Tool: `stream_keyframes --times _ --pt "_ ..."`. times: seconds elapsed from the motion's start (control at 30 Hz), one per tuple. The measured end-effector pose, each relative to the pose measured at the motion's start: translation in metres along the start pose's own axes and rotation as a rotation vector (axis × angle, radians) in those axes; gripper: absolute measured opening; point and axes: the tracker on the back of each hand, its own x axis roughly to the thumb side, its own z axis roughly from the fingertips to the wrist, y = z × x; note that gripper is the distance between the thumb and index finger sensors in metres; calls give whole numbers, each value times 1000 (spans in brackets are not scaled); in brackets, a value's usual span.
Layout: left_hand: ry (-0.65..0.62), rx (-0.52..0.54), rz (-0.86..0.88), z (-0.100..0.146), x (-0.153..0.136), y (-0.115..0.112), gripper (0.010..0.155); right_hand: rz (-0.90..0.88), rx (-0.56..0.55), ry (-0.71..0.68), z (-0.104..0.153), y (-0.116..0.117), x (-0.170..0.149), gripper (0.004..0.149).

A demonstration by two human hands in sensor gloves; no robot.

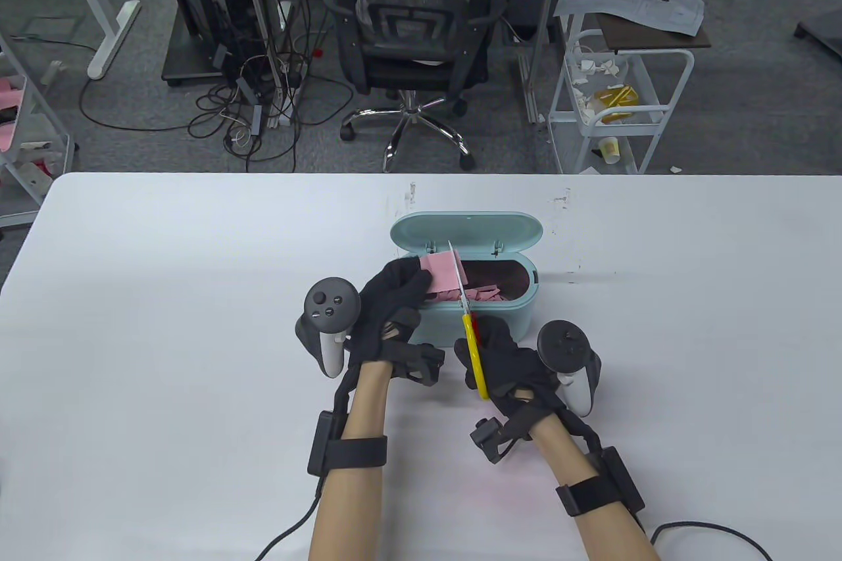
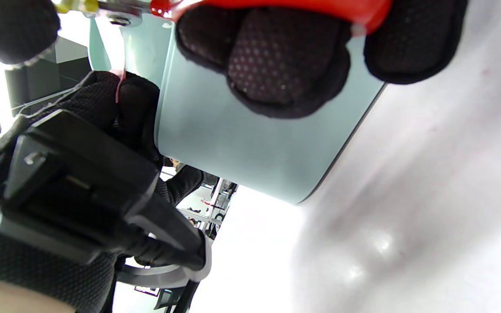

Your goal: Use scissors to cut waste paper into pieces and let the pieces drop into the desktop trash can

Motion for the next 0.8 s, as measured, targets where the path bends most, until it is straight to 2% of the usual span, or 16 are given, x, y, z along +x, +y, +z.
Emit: stream_keyframes --times 0.6,0.8 --pt "-4 -5 -3 0 0 0 35 -15 -20 7 0 -2 0 80" --pt "-3 -4 -2 0 0 0 35 -33 -34 -7 0 1 0 75"
